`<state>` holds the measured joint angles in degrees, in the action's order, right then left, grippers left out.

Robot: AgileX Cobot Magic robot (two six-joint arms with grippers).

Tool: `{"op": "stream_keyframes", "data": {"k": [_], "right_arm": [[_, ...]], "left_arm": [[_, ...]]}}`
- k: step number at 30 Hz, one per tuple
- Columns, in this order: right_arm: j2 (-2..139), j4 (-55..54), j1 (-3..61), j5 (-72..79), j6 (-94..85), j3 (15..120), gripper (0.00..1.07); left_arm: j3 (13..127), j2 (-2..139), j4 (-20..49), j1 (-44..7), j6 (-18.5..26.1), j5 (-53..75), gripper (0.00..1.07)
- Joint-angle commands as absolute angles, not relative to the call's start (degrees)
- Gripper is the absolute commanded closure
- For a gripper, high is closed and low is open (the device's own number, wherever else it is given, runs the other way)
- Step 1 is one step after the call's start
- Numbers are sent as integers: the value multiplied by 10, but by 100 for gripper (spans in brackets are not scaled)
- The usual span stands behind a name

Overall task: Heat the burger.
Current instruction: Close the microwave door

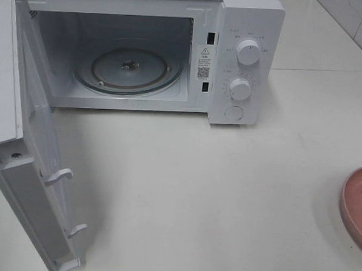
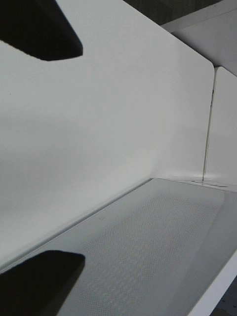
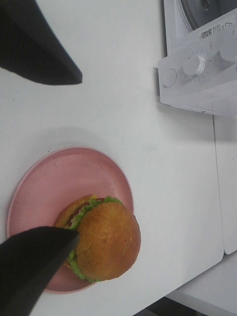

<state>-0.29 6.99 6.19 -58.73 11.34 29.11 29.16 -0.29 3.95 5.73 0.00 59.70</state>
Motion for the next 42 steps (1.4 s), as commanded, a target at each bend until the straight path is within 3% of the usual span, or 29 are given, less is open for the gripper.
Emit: {"op": "stream_keyframes", "data": {"k": [1, 19, 29, 33, 34, 35, 36, 37, 38, 39, 40, 41, 42], "right_arm": [[-17, 70, 59, -578, 107, 290, 34], [-17, 70, 59, -578, 107, 290, 34], [-17, 70, 59, -578, 107, 290, 34], [-17, 70, 59, -578, 107, 290, 34], [-17, 70, 59, -578, 107, 290, 34], [-17, 70, 59, -578, 107, 290, 34], [-17, 70, 59, -578, 107, 290, 34], [-17, 70, 59, -578, 107, 290, 34], [-17, 70, 59, -578, 107, 290, 34], [-17, 70, 59, -578, 107, 290, 34], [-17, 70, 59, -578, 107, 290, 34], [-17, 70, 59, -578, 107, 290, 34], [-17, 70, 59, -578, 107, 290, 34]], "left_arm": [[289, -15, 45, 60, 0, 593, 7], [290, 5, 80, 60, 0, 586, 7], [306, 70, 66, 60, 0, 541, 23], [306, 105, 41, 60, 0, 506, 39], [306, 120, 33, 60, 0, 488, 49], [306, 120, 33, 60, 0, 488, 49], [305, 135, 29, 60, 0, 470, 60], [305, 135, 29, 60, 0, 470, 60], [304, 143, 26, 60, 0, 460, 66], [300, 159, 23, 60, 0, 437, 79], [300, 159, 23, 60, 0, 437, 79], [295, 168, 22, 60, 0, 421, 87], [282, 186, 21, 60, 0, 391, 103]]}}
